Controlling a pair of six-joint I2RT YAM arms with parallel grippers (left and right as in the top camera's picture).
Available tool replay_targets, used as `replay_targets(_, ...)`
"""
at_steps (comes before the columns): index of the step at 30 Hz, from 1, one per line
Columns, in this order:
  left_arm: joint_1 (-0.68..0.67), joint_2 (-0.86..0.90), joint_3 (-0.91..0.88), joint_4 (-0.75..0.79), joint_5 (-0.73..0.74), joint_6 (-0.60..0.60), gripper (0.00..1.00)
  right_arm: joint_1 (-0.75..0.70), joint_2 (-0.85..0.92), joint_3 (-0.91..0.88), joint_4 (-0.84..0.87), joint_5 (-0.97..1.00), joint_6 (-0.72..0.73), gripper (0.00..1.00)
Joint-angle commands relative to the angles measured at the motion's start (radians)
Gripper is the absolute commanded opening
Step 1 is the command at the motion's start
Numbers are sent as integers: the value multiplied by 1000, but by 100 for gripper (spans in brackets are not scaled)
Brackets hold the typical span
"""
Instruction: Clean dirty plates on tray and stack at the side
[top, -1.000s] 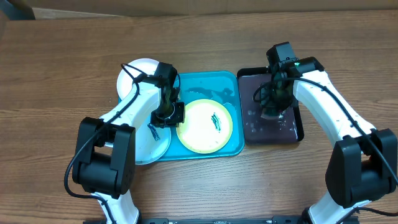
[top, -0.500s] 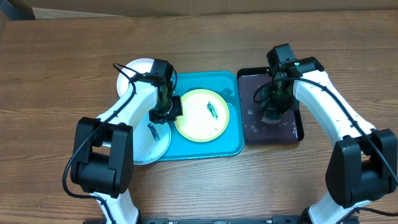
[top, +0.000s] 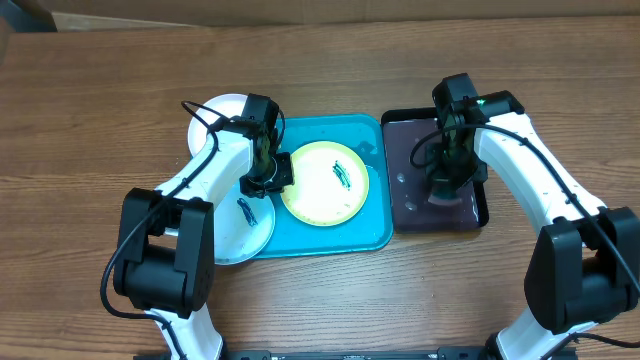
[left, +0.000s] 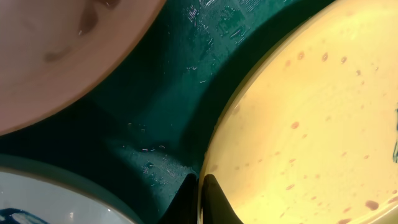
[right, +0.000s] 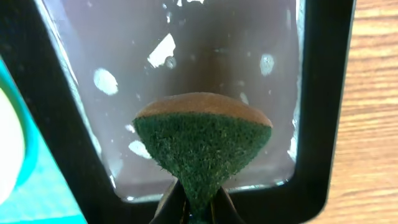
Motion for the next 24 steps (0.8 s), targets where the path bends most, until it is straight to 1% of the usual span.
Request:
replay_targets(1,4,10,-6,4,-39,31,4,-6,-12,13,14,-1,61,4)
replay_targets(3,4,10,-6,5,-39,31,4,-2,-12,13,44,-67,35,4)
replay_targets(5,4,10,-6,8,-39,31,4,4,-12,13,49,-44,13,5)
replay_targets(10,3,10,-6,12,-39,30,4,4,-12,13,68,-25,71,5)
replay_targets(11,3,10,-6,14,-39,30,4,4,-12,13,72,-25,72,4)
replay_targets(18,3,10,-6,18,-39,30,4,4,-12,13,94,-16,64,4)
replay_targets(20,4,10,-6,19,-39,30,4,4,-12,13,98,-3,93,6)
replay_targets(22,4,10,-6,19,-39,30,4,4,-12,13,101,13,136,4)
replay_targets(24,4,10,-6,19,-39,30,4,4,-12,13,113,12,134,4)
